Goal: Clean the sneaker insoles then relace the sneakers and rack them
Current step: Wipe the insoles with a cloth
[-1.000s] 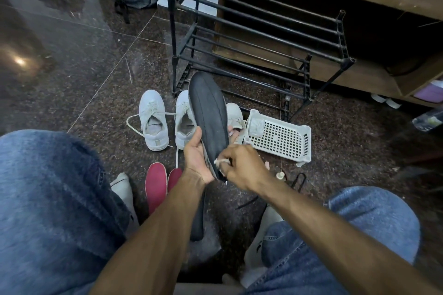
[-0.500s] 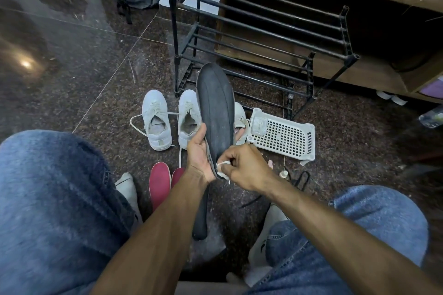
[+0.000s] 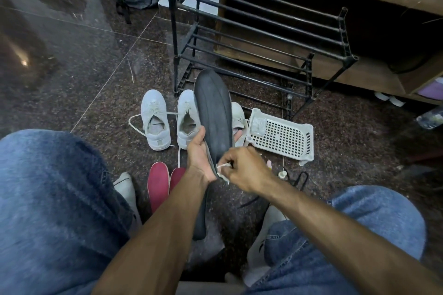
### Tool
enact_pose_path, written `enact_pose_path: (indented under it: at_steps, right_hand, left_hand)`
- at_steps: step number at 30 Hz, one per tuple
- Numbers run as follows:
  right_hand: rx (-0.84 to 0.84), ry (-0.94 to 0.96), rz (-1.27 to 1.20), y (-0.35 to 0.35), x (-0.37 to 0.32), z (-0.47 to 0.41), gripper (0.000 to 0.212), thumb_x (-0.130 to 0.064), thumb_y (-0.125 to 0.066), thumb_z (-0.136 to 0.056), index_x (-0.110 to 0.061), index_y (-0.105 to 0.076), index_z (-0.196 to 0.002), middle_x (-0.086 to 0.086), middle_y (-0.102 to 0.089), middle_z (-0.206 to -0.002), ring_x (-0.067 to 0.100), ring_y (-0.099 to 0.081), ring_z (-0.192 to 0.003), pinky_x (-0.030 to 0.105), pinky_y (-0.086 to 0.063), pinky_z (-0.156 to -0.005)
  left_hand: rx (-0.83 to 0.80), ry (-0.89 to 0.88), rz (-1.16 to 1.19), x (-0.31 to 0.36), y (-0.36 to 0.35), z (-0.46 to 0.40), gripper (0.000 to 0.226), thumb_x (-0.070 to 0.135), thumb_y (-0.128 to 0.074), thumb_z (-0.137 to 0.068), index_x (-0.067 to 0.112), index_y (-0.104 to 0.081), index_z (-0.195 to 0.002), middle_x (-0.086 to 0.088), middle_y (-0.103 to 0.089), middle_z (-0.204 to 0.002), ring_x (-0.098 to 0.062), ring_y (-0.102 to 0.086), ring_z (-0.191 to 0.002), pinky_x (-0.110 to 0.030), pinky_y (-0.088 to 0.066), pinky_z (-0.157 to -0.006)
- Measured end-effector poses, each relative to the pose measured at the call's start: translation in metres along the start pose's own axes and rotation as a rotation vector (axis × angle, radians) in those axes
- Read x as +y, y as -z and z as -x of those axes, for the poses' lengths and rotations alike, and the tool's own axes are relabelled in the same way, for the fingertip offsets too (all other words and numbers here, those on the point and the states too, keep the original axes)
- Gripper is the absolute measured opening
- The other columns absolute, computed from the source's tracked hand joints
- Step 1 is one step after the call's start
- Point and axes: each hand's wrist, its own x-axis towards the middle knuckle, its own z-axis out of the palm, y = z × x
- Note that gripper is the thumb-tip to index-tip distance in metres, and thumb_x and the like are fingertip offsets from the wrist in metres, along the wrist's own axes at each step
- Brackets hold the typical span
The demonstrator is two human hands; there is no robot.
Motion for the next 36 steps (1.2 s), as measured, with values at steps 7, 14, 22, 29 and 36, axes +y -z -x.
enact_pose_path:
  at_steps: [7,14,22,29,36]
  right_hand:
    - [0.145,-0.003,0.341,0.033,0.008,-0.038,0.019,-0.025,-0.056,-0.091,-0.025,-0.070,-0.104,-0.002,-0.065,-0.112,0.027,-0.061,-0.104,0.035,-0.047,-0.083]
    - [0.100,0.030,-0.002,0.026,0.016,-0.032,0.009,-0.021,-0.069,-0.087,-0.024,-0.076,-0.092,-0.008,-0.070,-0.095,0.013,-0.064,-0.088,0.032,-0.053,-0.080]
    - [-0.023,0.212,0.073,0.017,0.011,-0.012,0.019,-0.016,-0.068,-0.087,-0.017,-0.074,-0.105,-0.007,-0.070,-0.101,0.015,-0.063,-0.095,0.033,-0.050,-0.088]
    - [0.288,0.127,0.364,0.043,-0.004,-0.057,0.023,-0.028,-0.053,-0.095,-0.028,-0.070,-0.111,-0.004,-0.062,-0.110,0.023,-0.056,-0.111,0.036,-0.046,-0.081]
    - [0.191,0.121,0.099,0.027,-0.006,-0.030,0.019,-0.023,-0.064,-0.088,-0.026,-0.074,-0.104,-0.004,-0.071,-0.102,0.023,-0.064,-0.095,0.036,-0.049,-0.087]
  left_hand:
    - [0.046,0.049,-0.140,-0.022,-0.004,0.011,0.048,0.043,-0.041,-0.096,0.008,-0.064,-0.119,-0.016,-0.069,-0.104,-0.030,-0.066,-0.092,-0.041,-0.050,-0.089]
    - [-0.038,0.011,-0.196,-0.007,-0.004,0.013,0.045,0.037,-0.051,-0.086,0.003,-0.071,-0.106,-0.020,-0.069,-0.104,-0.034,-0.066,-0.089,-0.049,-0.052,-0.083]
    - [0.009,-0.055,-0.160,0.006,-0.016,0.005,0.075,0.065,-0.050,-0.085,0.003,-0.059,-0.127,-0.020,-0.068,-0.113,-0.042,-0.057,-0.116,-0.052,-0.050,-0.095]
    - [-0.003,0.073,-0.270,-0.024,-0.011,0.020,0.070,0.060,-0.050,-0.089,0.004,-0.057,-0.131,-0.023,-0.060,-0.127,-0.033,-0.059,-0.118,-0.047,-0.038,-0.109]
    - [-0.054,-0.012,-0.100,-0.009,-0.011,0.011,0.076,0.062,-0.057,-0.081,0.003,-0.058,-0.130,-0.024,-0.052,-0.135,-0.036,-0.044,-0.133,-0.050,-0.030,-0.115]
